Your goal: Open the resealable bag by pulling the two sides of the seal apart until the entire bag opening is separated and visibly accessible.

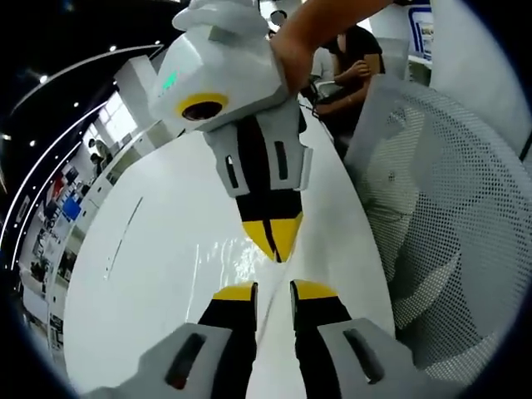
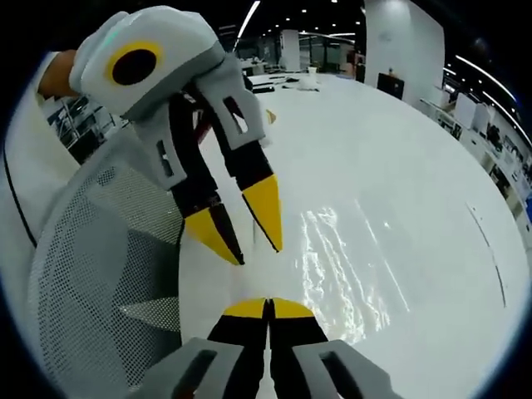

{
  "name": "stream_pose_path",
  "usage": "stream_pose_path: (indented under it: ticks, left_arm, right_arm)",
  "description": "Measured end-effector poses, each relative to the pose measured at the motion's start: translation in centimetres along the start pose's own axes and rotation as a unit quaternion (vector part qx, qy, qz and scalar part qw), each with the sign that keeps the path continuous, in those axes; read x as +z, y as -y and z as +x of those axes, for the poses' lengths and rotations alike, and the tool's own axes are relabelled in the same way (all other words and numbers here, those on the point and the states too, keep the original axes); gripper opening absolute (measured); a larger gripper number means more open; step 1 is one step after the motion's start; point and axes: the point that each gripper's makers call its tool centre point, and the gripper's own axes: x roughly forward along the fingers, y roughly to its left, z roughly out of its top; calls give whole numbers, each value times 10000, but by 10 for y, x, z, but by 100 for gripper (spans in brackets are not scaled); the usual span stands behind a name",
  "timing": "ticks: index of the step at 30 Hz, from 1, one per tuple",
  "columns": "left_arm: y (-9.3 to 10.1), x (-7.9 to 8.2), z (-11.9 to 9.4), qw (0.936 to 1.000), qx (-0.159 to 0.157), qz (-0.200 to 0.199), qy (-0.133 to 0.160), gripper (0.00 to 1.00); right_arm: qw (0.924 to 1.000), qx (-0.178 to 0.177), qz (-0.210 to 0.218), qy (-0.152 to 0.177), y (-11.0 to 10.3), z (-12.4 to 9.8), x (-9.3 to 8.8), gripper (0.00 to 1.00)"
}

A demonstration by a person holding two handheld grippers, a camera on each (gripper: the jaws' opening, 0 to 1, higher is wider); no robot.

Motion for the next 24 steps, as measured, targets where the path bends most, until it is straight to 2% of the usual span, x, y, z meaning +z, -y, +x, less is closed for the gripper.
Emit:
stream_pose_path:
  ticks: [6,12,24]
  left_arm:
    - [4,12,1,9997,-76,214,102,10]
    - [12,8,7,9989,-231,400,-43,6]
    - [9,2,12,9979,-104,555,-302,3]
  right_arm:
    - [10000,-22,8,-34,3,1,1,0]
    - [10000,-38,-30,-1,4,0,5,0]
    - [9996,-92,-246,81,4,-2,11,0]
